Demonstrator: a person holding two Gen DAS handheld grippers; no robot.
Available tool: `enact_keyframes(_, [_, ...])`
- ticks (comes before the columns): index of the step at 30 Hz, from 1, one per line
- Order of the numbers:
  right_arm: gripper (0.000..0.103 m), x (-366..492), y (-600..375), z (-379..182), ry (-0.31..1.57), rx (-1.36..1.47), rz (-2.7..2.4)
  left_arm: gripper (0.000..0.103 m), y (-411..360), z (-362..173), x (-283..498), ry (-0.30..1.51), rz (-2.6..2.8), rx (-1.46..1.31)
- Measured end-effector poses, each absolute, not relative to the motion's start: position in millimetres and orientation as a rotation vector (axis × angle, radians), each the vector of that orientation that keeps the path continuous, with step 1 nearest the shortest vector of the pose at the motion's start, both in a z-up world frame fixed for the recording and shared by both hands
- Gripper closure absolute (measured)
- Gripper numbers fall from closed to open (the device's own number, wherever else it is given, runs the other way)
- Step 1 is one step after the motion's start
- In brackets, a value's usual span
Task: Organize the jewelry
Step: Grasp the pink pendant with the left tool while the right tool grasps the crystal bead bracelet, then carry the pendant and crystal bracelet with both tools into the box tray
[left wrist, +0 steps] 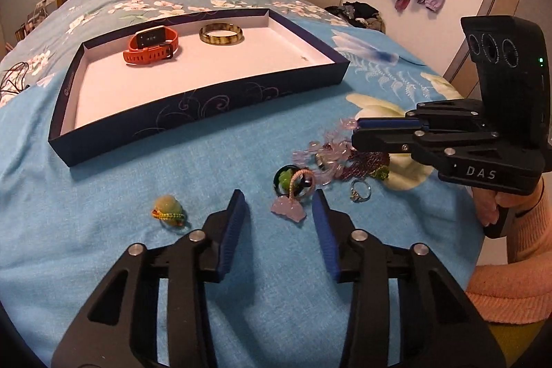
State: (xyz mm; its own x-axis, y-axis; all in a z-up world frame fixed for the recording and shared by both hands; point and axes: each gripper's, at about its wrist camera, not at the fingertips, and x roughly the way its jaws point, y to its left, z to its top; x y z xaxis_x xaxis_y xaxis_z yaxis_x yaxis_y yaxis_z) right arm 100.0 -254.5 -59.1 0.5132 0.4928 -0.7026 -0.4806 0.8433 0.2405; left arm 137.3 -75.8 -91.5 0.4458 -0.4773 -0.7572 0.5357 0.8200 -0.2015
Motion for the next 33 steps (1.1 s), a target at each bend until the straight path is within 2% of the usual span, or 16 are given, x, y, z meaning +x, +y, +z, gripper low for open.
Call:
enact_keyframes(5, [0.096, 101, -253, -49, 0.818, 0.020, 0.599, 0.083, -79, -94, 140, 0.927, -0.634, 0.072])
enact_keyframes(33, [0.096, 113, -264, -4, 0.671, 0.106, 0.601, 0.084, -49, -57, 141, 0.809, -0.601, 0.038])
